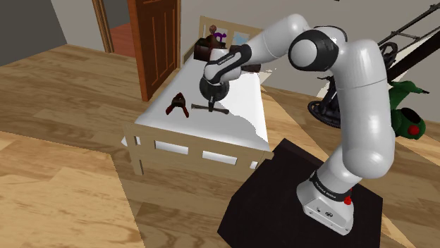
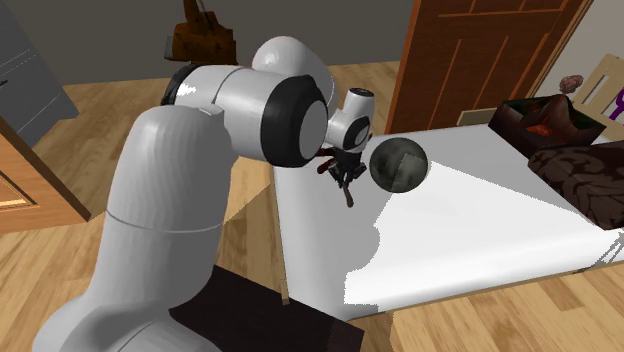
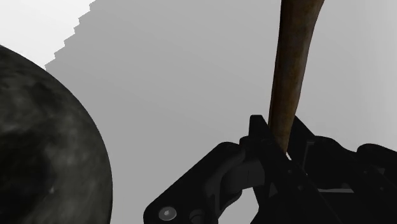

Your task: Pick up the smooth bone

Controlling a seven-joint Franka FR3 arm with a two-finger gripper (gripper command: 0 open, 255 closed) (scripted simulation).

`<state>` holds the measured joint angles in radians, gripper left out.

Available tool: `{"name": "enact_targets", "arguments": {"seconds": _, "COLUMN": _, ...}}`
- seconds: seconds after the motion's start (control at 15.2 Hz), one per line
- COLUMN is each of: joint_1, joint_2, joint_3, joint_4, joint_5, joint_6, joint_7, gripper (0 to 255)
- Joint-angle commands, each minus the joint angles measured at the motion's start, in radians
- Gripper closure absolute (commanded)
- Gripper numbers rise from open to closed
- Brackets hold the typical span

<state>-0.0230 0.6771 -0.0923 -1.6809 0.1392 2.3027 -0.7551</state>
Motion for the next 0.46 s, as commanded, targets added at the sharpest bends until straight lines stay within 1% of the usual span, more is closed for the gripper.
{"name": "enact_targets", "arguments": {"seconds": 0.0, "joint_1": 0.001, "joint_2": -0.021, "joint_3": -0.002, "joint_4": -0.008, "joint_5": -0.002, "joint_6": -0.014, "joint_7": 0.001, "gripper": 255}}
{"name": "enact_targets", "arguments": {"seconds": 0.26, "joint_1": 0.003, "joint_2": -0.057, "joint_3": -0.006, "joint_4": -0.007, "joint_5": -0.007, "joint_6": -0.050, "joint_7": 0.006, "gripper": 255}}
{"name": "enact_targets", "arguments": {"seconds": 0.4, "joint_1": 0.004, "joint_2": -0.058, "joint_3": -0.006, "joint_4": -0.007, "joint_5": -0.007, "joint_6": -0.051, "joint_7": 0.006, "gripper": 255}}
